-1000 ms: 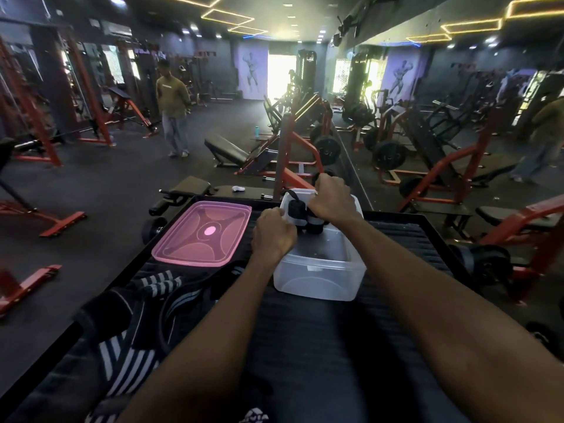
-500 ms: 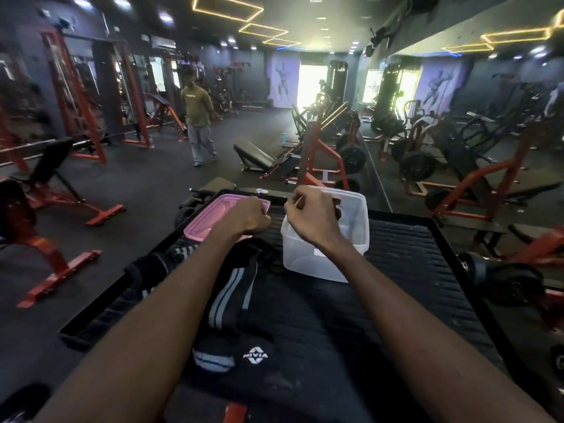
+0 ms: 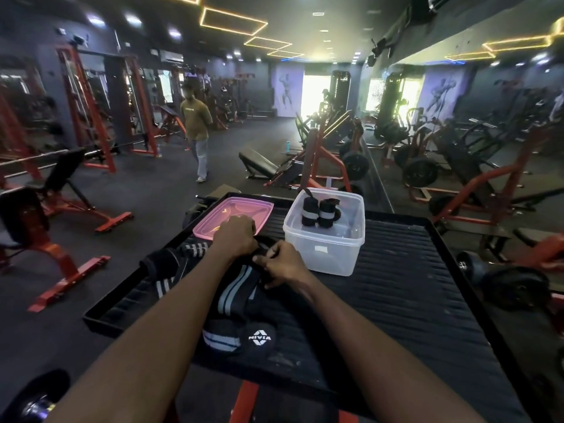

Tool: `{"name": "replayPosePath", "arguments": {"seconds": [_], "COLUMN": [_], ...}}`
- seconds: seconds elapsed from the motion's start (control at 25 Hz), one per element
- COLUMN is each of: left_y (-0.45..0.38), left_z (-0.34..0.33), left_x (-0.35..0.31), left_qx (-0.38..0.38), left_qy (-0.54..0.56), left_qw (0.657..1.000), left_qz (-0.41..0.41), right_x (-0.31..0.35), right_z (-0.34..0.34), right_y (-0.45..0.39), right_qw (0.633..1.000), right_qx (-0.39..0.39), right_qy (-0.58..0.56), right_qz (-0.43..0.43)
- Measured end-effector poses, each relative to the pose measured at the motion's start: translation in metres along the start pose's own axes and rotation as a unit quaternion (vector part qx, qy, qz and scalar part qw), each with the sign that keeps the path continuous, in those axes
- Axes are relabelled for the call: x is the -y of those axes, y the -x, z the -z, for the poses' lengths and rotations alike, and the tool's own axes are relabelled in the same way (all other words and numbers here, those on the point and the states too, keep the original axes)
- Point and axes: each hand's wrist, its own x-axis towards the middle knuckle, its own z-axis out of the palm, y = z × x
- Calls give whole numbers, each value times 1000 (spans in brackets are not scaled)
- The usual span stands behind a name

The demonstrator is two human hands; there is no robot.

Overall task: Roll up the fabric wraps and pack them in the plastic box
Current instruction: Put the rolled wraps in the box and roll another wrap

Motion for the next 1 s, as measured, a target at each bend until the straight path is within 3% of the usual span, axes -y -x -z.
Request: {"name": "replayPosePath", "arguments": {"seconds": [0.12, 0.36, 0.64, 0.76, 0.84, 0.92, 1.0], "left_y": [1, 5, 5, 7, 11, 15, 21], "left_z": [-3, -17, -24, -19, -13, -8, -5], "left_x": [4, 30, 41, 40, 31, 13, -13], "left_qx": [-14, -115, -147, -139, -139, -149, -149], "left_qy": [9, -27, -60, -83, -117, -66, 88], "left_qw": [1000, 993, 984, 982, 977, 980, 978], "left_qz": [1, -25, -76, -98, -108, -111, -118], "right_x": [-2, 7, -11, -1, 2, 1, -1], "right_z": [-9, 0, 29, 42, 51, 56, 59], "right_y": [1, 16, 23, 41, 49, 56, 61], "right_qw": [997, 981, 908, 875, 873, 889, 899], "right_qx": [-29, -106, -220, -299, -321, -313, -301], "right_qy": [-65, -159, -357, -380, -363, -328, -310], "right_qz": [-40, -28, 10, 33, 48, 63, 72]}}
